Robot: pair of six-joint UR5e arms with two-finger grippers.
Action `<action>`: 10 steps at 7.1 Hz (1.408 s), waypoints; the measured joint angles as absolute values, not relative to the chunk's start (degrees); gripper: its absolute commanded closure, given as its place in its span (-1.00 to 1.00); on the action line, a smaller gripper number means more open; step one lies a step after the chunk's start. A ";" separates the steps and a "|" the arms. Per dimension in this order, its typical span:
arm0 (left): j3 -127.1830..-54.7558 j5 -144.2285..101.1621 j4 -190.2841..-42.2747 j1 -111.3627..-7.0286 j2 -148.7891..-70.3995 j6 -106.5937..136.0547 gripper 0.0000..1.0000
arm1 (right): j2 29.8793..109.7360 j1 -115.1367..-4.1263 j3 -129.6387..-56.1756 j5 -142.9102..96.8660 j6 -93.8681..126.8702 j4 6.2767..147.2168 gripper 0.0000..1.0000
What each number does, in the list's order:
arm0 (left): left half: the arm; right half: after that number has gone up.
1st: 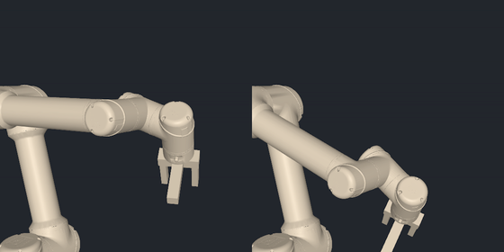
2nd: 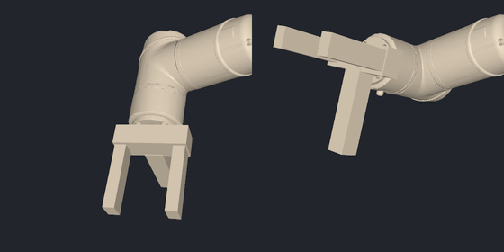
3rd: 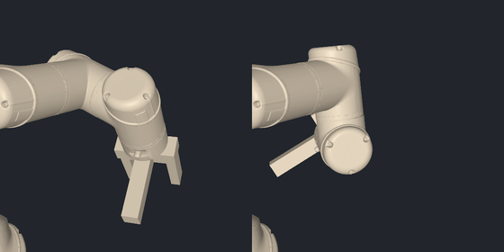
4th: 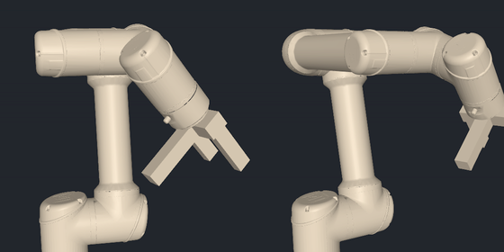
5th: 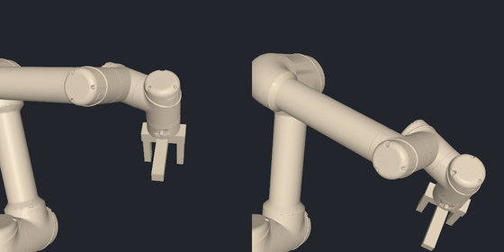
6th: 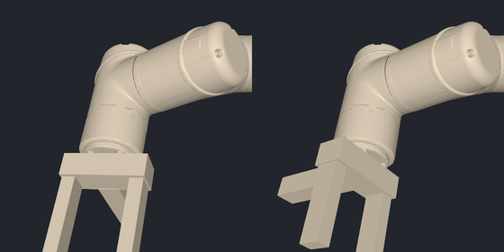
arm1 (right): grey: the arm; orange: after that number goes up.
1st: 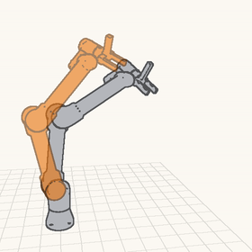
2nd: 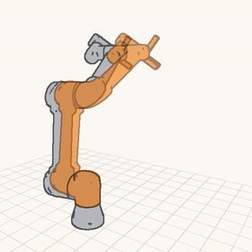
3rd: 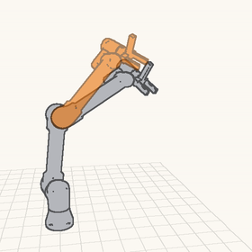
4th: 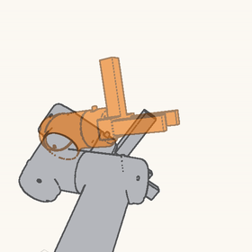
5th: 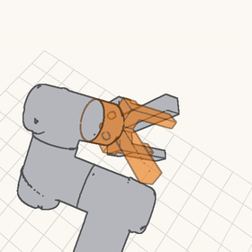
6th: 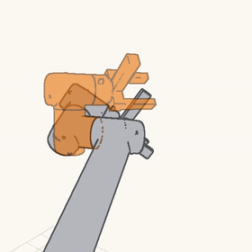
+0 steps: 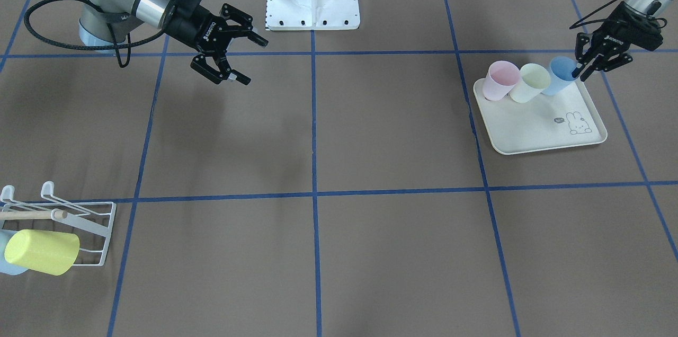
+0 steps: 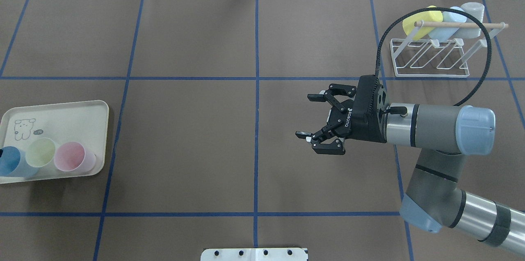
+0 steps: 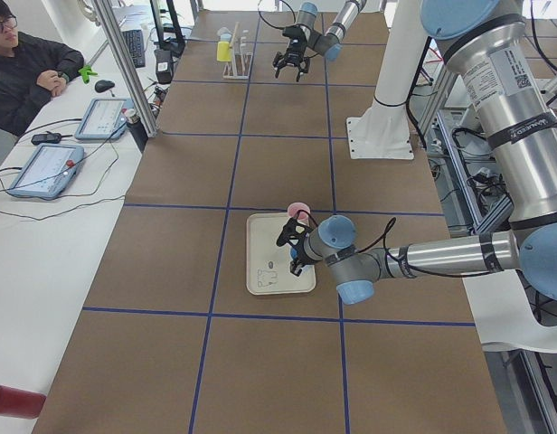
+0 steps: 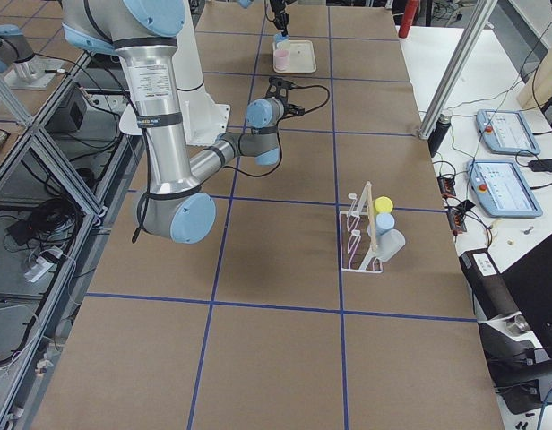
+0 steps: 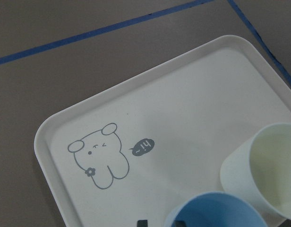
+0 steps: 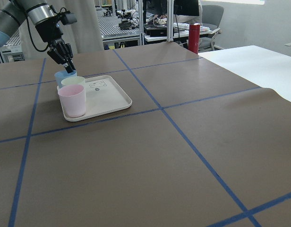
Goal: Transfer IKEA cup to right arm and place on rack
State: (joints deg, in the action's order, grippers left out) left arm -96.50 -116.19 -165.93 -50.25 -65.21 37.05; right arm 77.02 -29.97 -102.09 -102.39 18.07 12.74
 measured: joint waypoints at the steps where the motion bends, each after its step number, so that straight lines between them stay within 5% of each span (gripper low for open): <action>1: -96.50 -116.19 -165.98 -50.04 -65.21 36.97 1.00 | 76.98 -29.97 -101.95 -102.37 18.08 12.74 -0.98; 7: -99.02 -123.03 -166.83 -59.61 -65.32 36.14 1.00 | 74.52 -28.80 -100.37 -101.67 17.80 12.80 -0.99; 10: -110.28 -136.15 -158.02 -72.32 -65.96 38.50 1.00 | 72.30 -25.84 -99.08 -101.51 17.53 12.69 -0.99</action>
